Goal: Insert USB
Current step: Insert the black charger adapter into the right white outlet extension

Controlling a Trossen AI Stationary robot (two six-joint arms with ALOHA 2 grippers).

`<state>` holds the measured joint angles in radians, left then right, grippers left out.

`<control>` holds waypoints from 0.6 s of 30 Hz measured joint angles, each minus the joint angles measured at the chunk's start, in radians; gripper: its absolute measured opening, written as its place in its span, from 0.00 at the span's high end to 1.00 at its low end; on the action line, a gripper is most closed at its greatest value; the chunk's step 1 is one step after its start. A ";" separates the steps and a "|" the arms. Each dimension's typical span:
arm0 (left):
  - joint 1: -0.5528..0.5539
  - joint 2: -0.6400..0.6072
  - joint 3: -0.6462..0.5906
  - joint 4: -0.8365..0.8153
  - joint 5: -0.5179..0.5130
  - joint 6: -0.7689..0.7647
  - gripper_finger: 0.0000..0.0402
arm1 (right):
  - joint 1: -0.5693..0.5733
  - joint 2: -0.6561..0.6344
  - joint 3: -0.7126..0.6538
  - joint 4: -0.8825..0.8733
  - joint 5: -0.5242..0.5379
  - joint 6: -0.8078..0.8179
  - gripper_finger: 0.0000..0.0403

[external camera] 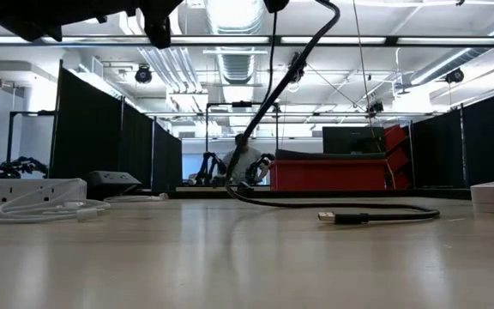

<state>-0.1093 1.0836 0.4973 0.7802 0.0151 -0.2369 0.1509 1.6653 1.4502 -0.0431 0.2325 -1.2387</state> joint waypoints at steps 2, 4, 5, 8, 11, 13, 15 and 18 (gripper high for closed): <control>0.000 0.000 0.000 -0.011 -0.003 0.005 0.63 | 0.000 -0.002 0.001 -0.020 0.019 0.024 0.65; 0.001 0.002 0.000 -0.040 -0.014 0.008 0.63 | 0.000 -0.010 0.001 -0.071 0.039 0.050 0.65; 0.001 0.003 0.000 -0.056 -0.022 0.013 0.61 | 0.000 -0.014 0.001 -0.100 0.053 0.078 0.65; -0.002 0.000 -0.002 -0.097 -0.046 0.024 0.47 | 0.000 -0.059 0.019 -0.278 0.099 0.211 0.65; 0.001 -0.004 -0.002 -0.121 -0.059 0.024 0.34 | -0.010 -0.081 0.077 -0.456 0.113 0.376 0.65; 0.002 -0.004 -0.002 -0.127 -0.071 0.030 0.27 | -0.012 -0.088 0.111 -0.601 0.106 0.502 0.65; 0.001 -0.006 -0.002 -0.127 -0.074 0.039 0.22 | -0.015 -0.093 0.150 -0.733 0.095 0.633 0.65; 0.001 -0.006 -0.002 -0.129 -0.076 0.049 0.18 | -0.027 -0.100 0.189 -0.956 0.078 0.888 0.65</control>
<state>-0.1081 1.0781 0.4953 0.6507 -0.0611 -0.1876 0.1239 1.5650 1.6393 -0.9993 0.3110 -0.3503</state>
